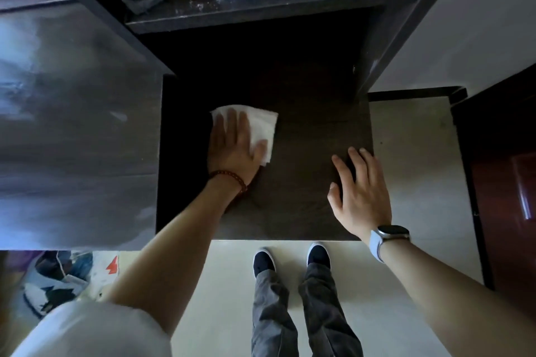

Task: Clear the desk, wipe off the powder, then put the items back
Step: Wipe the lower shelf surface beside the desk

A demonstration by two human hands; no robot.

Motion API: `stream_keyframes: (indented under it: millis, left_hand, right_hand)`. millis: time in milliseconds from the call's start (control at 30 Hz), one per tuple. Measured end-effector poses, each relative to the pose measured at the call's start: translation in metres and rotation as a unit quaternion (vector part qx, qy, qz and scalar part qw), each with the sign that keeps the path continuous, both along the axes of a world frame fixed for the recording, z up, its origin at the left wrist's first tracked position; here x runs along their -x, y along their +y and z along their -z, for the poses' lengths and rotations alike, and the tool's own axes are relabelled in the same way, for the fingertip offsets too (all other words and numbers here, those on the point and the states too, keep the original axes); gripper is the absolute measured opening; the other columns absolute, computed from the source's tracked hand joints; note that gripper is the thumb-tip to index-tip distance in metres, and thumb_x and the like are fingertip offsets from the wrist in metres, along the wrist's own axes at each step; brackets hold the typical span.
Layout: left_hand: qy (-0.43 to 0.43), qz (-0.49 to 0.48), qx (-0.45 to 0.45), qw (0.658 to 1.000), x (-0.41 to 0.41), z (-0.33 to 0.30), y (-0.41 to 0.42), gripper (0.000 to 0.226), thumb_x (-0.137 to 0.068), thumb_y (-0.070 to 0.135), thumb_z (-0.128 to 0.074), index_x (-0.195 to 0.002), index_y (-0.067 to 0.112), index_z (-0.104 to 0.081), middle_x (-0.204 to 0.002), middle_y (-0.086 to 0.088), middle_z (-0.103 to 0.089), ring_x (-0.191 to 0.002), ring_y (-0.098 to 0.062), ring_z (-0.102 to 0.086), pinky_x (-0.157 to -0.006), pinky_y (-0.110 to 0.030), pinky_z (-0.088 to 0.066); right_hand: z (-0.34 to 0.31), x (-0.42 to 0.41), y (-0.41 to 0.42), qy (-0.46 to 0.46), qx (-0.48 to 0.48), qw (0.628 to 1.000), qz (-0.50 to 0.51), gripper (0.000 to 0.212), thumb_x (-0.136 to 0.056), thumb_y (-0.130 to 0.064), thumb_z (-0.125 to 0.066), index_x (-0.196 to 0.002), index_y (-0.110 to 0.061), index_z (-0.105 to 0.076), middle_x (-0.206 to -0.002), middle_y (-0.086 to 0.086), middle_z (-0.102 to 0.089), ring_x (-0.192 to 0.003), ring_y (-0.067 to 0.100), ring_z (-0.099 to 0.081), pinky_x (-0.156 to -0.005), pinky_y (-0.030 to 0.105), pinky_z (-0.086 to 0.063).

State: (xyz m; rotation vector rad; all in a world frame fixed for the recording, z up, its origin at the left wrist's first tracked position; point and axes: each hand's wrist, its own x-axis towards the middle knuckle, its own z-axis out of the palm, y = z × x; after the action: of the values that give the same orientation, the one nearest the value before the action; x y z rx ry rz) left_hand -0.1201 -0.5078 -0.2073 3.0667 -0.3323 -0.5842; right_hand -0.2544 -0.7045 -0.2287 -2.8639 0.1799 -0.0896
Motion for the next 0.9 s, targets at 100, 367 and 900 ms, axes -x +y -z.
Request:
stream_keyframes:
  millis: [100, 367, 900]
  left_hand:
    - [0.004, -0.052, 0.004, 0.999, -0.009, -0.003, 0.000, 0.071, -0.095, 0.045, -0.024, -0.142, 0.004, 0.010, -0.153, -0.016, 0.012, -0.142, -0.029, 0.010, -0.115, -0.037, 0.005]
    - [-0.001, -0.037, 0.036, 0.999, 0.068, 0.001, 0.006, 0.075, -0.088, 0.053, -0.020, -0.144, 0.007, 0.000, -0.153, -0.020, 0.001, -0.141, -0.037, 0.002, -0.115, -0.045, -0.004]
    - [0.177, -0.047, 0.291, 0.939, 0.144, -0.052, -0.021, 0.027, -0.092, 0.013, -0.045, -0.114, 0.016, -0.061, -0.110, -0.009, -0.064, -0.103, -0.027, -0.058, -0.084, -0.029, -0.044]
  right_hand:
    - [0.001, -0.001, 0.000, -0.009, 0.002, 1.000, -0.003, 0.043, -0.084, -0.026, -0.043, -0.120, -0.005, -0.053, -0.124, 0.027, -0.052, -0.120, 0.038, -0.036, -0.099, 0.057, -0.038]
    - [-0.001, 0.001, 0.001, 0.014, 0.022, 1.000, -0.006, 0.044, -0.085, -0.026, -0.042, -0.123, -0.006, -0.050, -0.127, 0.026, -0.050, -0.121, 0.040, -0.037, -0.102, 0.056, -0.036]
    - [-0.060, 0.025, 0.017, 0.092, -0.380, 0.914, 0.107, 0.031, -0.092, -0.007, -0.047, -0.121, -0.012, -0.055, -0.128, 0.008, -0.054, -0.127, 0.022, -0.043, -0.102, 0.016, -0.029]
